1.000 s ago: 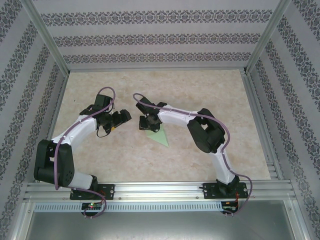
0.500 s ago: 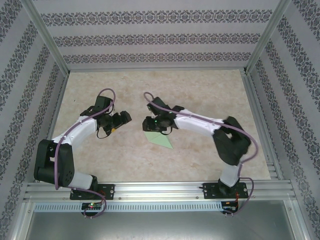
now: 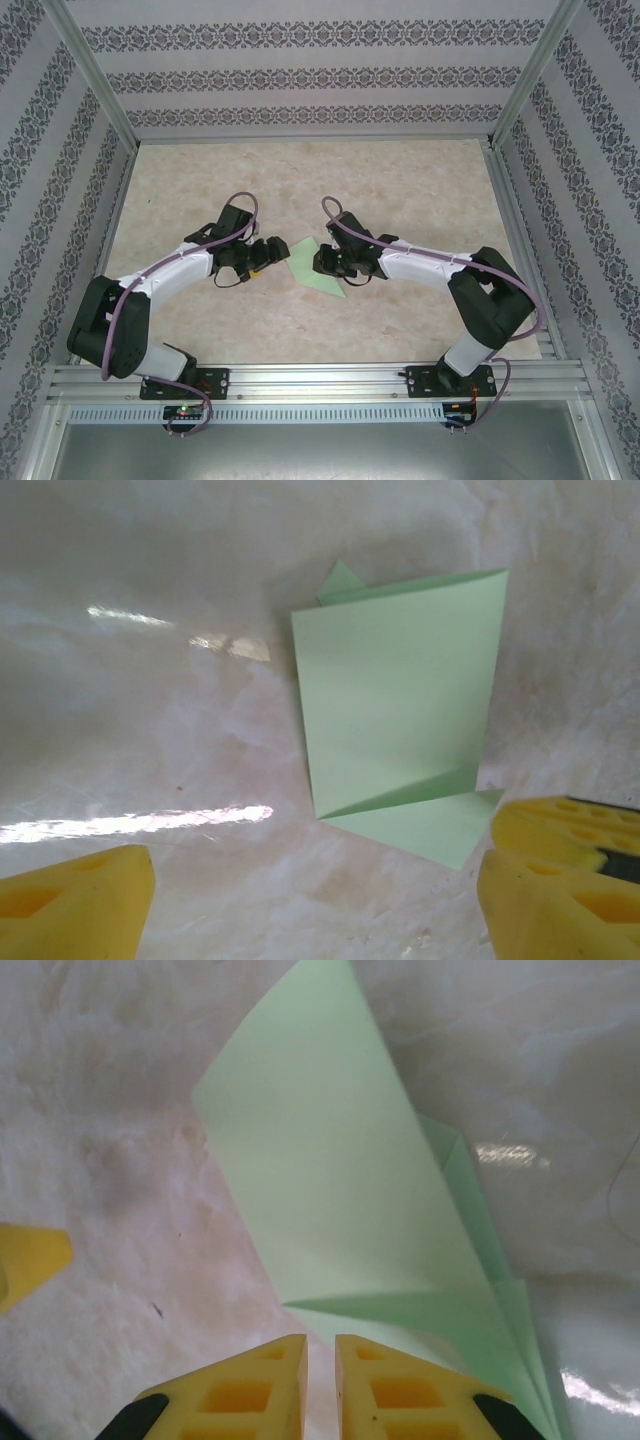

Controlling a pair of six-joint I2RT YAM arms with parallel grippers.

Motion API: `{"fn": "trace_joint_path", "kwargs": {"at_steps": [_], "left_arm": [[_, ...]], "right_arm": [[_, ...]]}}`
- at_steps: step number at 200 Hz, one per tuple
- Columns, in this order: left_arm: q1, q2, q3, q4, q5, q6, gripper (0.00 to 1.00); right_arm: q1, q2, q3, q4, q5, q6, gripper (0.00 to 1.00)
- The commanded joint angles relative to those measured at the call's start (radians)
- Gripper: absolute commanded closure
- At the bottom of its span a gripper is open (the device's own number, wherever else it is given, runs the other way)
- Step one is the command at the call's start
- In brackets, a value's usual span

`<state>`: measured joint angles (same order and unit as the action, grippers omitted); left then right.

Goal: Fold a paper plane with a square sheet of paper (pick it up from the middle)
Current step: Move the paper to the center of the table, then fold the wing for the fifth time at the center of the table.

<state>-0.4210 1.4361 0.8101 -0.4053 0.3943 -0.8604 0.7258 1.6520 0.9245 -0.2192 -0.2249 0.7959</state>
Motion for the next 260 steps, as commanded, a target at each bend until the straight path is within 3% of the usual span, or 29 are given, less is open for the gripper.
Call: {"fn": "trace_joint_path", "kwargs": {"at_steps": [1, 76, 140, 260], "left_arm": [[-0.026, 0.028, -0.029, 0.108, 0.033, -0.077, 0.16], [-0.086, 0.110, -0.065, 0.273, 0.125, -0.169, 0.23], [-0.140, 0.160, -0.071, 0.344, 0.137, -0.206, 0.26], [-0.177, 0.262, -0.029, 0.445, 0.125, -0.261, 0.58]], "right_arm": [[-0.025, 0.031, -0.033, 0.096, -0.020, 0.024, 0.84], [-0.093, 0.088, -0.156, 0.255, -0.086, 0.066, 0.84], [-0.147, 0.136, -0.240, 0.411, -0.183, 0.124, 0.84], [-0.189, 0.157, -0.298, 0.478, -0.223, 0.141, 0.85]]}}
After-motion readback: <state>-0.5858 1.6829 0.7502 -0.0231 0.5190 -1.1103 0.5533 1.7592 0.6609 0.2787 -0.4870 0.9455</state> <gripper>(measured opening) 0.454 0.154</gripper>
